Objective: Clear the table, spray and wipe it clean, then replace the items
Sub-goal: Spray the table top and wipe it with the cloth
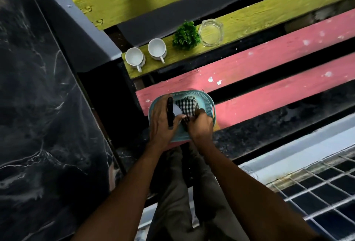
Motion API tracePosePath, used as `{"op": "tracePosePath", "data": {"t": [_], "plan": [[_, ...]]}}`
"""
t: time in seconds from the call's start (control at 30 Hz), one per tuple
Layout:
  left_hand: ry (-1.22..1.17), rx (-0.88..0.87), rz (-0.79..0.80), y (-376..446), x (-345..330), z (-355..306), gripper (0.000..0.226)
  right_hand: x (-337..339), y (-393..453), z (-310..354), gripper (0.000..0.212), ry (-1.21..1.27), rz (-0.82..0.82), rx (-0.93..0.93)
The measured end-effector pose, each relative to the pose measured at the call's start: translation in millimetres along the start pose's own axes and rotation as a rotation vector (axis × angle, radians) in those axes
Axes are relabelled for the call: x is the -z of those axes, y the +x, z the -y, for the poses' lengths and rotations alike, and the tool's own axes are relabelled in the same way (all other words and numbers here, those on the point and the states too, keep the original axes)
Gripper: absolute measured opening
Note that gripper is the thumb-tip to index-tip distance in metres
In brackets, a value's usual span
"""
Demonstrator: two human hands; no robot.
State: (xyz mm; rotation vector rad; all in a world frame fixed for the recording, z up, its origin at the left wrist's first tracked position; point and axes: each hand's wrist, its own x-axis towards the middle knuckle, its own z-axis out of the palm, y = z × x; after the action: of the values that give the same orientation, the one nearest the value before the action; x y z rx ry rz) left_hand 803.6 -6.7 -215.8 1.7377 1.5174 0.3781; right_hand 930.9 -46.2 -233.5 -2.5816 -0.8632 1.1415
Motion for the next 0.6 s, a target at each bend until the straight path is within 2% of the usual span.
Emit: {"op": "tracePosePath", "data": {"t": [0.13, 0.2, 0.23, 0.37, 0.5, 0.6], "plan": [[0.054, -0.022, 0.022, -2.6, 5.7, 6.9, 0.070, -0.5, -8.6, -2.7, 0.057, -0.246, -0.038, 0.198], [0.066, -0.035, 0.045, -5.5, 8.9, 10.0, 0.067, -3.2, -11.2, -2.9, 0.057, -0.317, -0.059, 0.312], [0.068, -0.028, 0.049, -6.3, 10.5, 11.0, 0.067, -5.9, -11.1, -2.8, 0.054, -0.315, -0.010, 0.335], [0.066, 0.029, 0.070, -7.0, 16.4, 10.0, 0.065, -16.6, -0.1, 3.2, 0.058, -0.273, 0.294, 0.231], [0.117, 0.000, 0.101, -4.8, 21.2, 10.6, 0.069, -15.5, 19.7, 11.3, 0.064, -0.285, 0.364, 0.167], [0.148, -0.007, 0.137, -2.2, 24.7, 11.5, 0.074, -6.1, 23.4, 17.9, 0.049, -0.274, 0.345, 0.138]]}}
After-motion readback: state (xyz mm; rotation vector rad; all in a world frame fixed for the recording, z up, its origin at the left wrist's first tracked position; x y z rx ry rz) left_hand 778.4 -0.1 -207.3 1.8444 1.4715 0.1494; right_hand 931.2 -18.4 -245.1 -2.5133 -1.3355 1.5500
